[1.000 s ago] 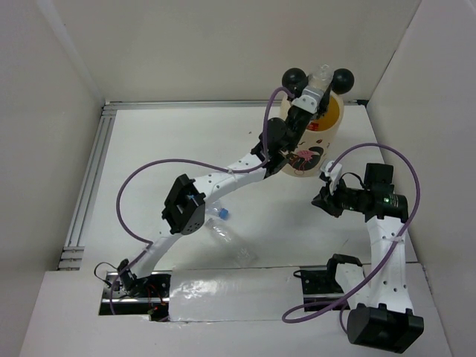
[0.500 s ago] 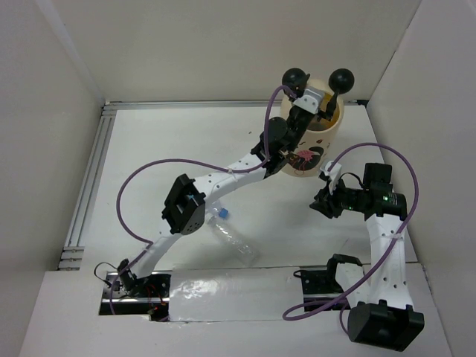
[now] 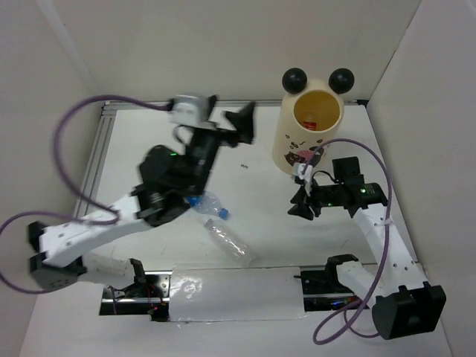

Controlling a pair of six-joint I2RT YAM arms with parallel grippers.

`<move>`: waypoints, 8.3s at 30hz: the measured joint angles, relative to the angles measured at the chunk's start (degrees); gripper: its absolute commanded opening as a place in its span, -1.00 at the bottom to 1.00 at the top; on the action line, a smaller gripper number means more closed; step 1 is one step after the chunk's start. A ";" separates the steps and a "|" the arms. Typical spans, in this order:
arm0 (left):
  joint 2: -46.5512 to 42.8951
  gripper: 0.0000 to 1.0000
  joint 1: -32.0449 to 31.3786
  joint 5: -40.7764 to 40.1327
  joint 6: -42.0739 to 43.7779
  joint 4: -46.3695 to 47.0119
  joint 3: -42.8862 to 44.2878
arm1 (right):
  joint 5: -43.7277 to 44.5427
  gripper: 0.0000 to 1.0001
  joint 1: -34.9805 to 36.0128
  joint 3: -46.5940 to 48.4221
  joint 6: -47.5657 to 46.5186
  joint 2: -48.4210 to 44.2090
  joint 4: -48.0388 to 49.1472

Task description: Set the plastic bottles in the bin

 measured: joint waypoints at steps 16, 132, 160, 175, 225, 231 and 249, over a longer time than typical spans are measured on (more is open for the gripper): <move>-34.60 1.00 1.09 -6.34 -70.40 -83.30 -31.78 | 15.98 0.23 31.74 10.75 29.24 29.31 17.44; -15.10 1.00 15.45 6.95 -97.83 -72.78 -39.54 | 4.09 -0.10 -10.71 26.40 30.73 3.26 37.07; 10.60 -0.30 39.10 19.58 -79.58 -47.12 -34.32 | -2.51 0.10 -11.91 12.11 20.70 -11.67 13.42; -0.24 -0.75 32.39 25.40 -65.20 -36.79 -22.32 | 0.90 -0.91 -14.21 7.69 11.13 -15.41 0.04; 55.21 0.87 12.07 26.71 15.06 18.80 36.39 | 1.90 -0.64 -14.21 0.68 -2.67 -14.91 -6.12; 54.53 1.00 11.50 26.80 14.95 19.74 34.91 | 2.19 -0.41 -14.21 0.66 -2.54 -14.88 -6.08; -2.73 1.00 6.47 2.21 -0.74 -4.55 -6.60 | 3.85 0.99 -14.21 0.63 8.17 -14.86 -2.27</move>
